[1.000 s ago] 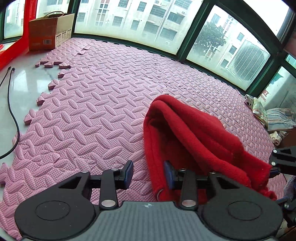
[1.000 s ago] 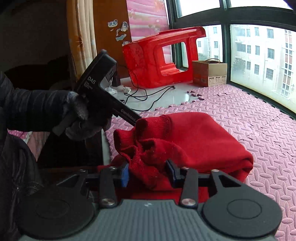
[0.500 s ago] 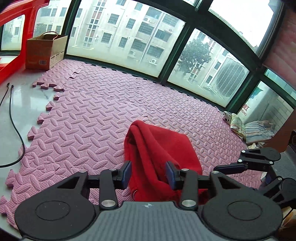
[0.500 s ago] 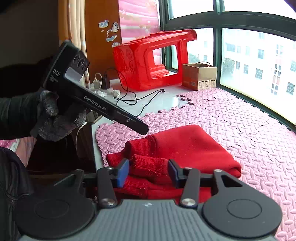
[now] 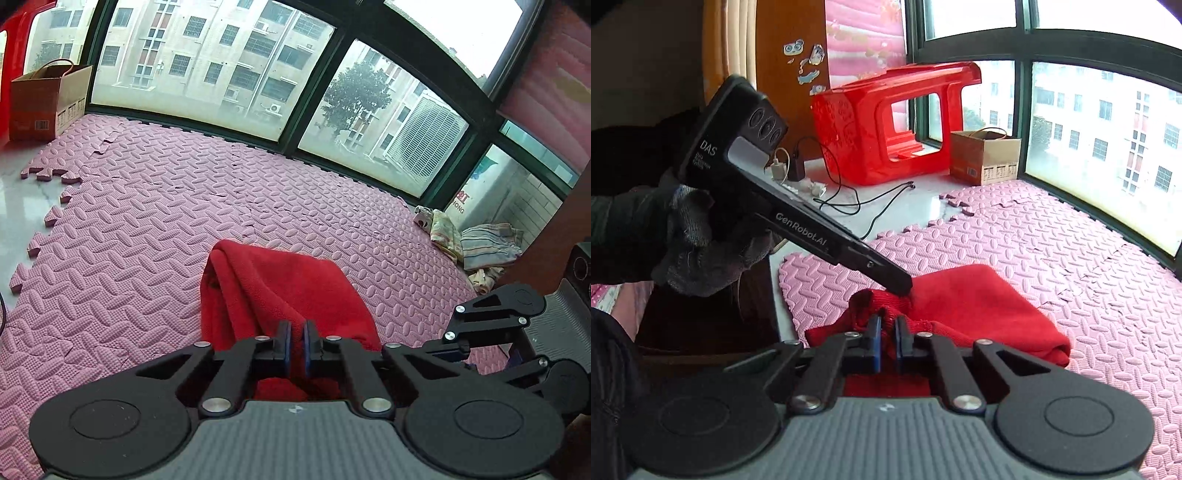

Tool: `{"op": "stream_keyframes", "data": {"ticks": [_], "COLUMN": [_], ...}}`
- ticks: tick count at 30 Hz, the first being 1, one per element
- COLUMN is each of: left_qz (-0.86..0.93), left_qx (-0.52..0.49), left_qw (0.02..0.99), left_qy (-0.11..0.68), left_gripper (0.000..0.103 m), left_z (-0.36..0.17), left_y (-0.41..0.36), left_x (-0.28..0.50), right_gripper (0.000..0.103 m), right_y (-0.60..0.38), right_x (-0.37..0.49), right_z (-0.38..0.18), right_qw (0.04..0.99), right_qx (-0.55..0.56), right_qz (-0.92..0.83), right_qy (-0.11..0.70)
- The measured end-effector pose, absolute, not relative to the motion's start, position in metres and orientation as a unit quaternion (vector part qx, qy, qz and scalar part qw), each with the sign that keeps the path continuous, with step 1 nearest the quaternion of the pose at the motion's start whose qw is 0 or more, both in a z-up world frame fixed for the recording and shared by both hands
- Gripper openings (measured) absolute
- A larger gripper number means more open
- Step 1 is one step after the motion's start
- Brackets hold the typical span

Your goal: Fold clothes

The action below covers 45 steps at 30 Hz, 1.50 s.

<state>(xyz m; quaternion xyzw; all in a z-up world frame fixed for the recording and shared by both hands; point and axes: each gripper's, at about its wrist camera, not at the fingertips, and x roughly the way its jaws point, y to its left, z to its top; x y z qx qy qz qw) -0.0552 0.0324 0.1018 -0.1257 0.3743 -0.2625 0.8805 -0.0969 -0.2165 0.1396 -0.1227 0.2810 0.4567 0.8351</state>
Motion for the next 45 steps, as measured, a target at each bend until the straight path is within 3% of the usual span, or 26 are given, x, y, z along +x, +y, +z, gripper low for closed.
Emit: {"op": "stream_keyframes", "data": {"ticks": [4,13,18,23,27,34,45], "left_qz": [-0.269,-0.261,-0.265,-0.277,-0.283,-0.278,-0.277], "left_qx": [-0.125,-0.102,-0.071,-0.067,-0.063,-0.045,-0.051], "left_qw": [0.877,0.853,0.883,0.894,0.880,0.866,0.856], "left_qy": [0.379,0.440,0.382,0.346,0.376,0.414,0.434], "left_gripper": [0.006,0.000,0.002,0.003,0.003,0.003,0.004], "left_z": [0.105,0.068,0.106,0.119,0.097,0.071,0.060], "left_y": [0.039,0.042,0.043,0.023,0.003,-0.004,-0.002], "left_x": [-0.073,-0.097,-0.099,-0.076,-0.058,-0.061,-0.072], "right_gripper": [0.006,0.001,0.001,0.008,0.009,0.017,0.017], "right_y": [-0.226,-0.214,-0.218,-0.234,-0.233,-0.203,-0.225], "right_x": [-0.113,-0.129,-0.133,-0.116,-0.096,-0.059,-0.084], "right_z": [0.149,0.093,0.100,0.127,0.134,0.105,0.063], "right_qw": [0.835,0.797,0.791,0.838,0.875,0.871,0.863], "right_qx": [-0.111,-0.090,-0.098,-0.080,-0.070,-0.058,-0.053], "right_qz": [0.461,0.479,0.489,0.442,0.386,0.368,0.358], "right_qy": [0.280,0.357,0.353,0.311,0.285,0.320,0.353]}}
